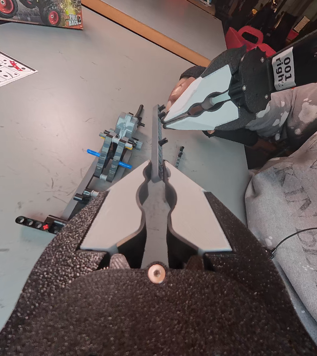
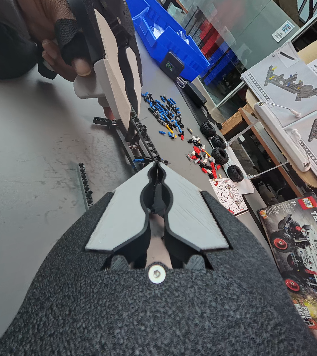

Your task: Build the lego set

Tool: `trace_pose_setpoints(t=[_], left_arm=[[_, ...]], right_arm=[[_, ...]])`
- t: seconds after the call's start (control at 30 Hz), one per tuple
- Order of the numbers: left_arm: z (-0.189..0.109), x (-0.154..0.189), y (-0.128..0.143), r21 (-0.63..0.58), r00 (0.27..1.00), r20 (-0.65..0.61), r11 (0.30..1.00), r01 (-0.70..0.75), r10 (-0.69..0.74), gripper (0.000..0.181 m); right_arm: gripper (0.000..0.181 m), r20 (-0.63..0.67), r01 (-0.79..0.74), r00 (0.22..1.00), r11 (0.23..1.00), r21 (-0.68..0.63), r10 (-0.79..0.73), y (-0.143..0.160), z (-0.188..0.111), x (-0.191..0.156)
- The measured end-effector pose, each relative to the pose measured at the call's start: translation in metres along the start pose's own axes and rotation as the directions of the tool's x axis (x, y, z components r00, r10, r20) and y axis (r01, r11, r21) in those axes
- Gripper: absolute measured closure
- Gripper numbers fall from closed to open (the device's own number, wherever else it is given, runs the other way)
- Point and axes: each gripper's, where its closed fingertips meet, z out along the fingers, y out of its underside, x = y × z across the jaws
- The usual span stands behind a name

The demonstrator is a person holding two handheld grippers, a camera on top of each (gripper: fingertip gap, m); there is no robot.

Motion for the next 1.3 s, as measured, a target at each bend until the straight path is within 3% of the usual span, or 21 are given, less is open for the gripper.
trace_pose_setpoints(t=[1.3], left_arm=[[0.006,0.007,0.004,-0.024,1.000,-0.005,0.999,-0.027,0.027,0.171]], right_arm=[[0.181,0.031,0.016,0.999,0.999,0.046,-0.018,-0.010,0.003,-0.016]])
